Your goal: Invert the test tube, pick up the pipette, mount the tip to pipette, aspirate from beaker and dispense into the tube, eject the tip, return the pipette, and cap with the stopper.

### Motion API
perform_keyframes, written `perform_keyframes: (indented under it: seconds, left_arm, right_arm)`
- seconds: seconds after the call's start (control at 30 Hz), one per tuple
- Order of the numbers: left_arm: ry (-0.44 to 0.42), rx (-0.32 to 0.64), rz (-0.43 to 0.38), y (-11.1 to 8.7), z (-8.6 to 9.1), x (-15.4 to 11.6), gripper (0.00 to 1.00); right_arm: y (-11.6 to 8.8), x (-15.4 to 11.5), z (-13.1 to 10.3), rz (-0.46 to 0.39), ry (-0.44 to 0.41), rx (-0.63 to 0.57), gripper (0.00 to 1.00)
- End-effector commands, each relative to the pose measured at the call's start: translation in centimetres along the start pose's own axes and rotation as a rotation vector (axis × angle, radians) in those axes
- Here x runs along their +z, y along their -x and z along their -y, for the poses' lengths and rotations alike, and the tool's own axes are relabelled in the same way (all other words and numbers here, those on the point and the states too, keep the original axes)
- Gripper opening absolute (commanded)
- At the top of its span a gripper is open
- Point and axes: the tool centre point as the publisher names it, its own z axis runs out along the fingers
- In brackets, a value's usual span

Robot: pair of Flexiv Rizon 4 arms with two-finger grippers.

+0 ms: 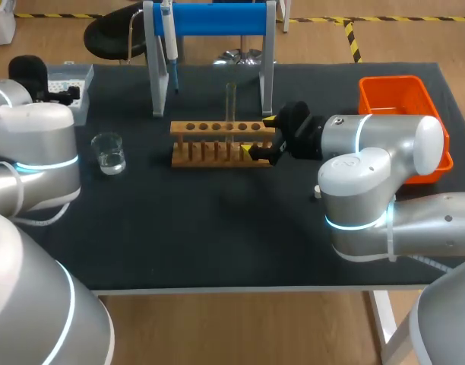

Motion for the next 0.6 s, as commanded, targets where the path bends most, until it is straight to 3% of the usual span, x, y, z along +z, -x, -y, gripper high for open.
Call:
perform_keyframes:
  seconds: [0.03, 0.6]
  left_arm:
    - [-0.016, -0.003, 0.004, 0.0, -0.2, 1.6, 1.00]
    - [-0.040, -0.017, 0.014, 1.0, 0.4, 3.8, 1.00]
  right_arm:
    - [-0.1, 0.0, 0.0, 0.001, -0.002, 0.000, 1.00]
    - [-0.1, 0.0, 0.0, 0.001, -0.002, 0.000, 1.00]
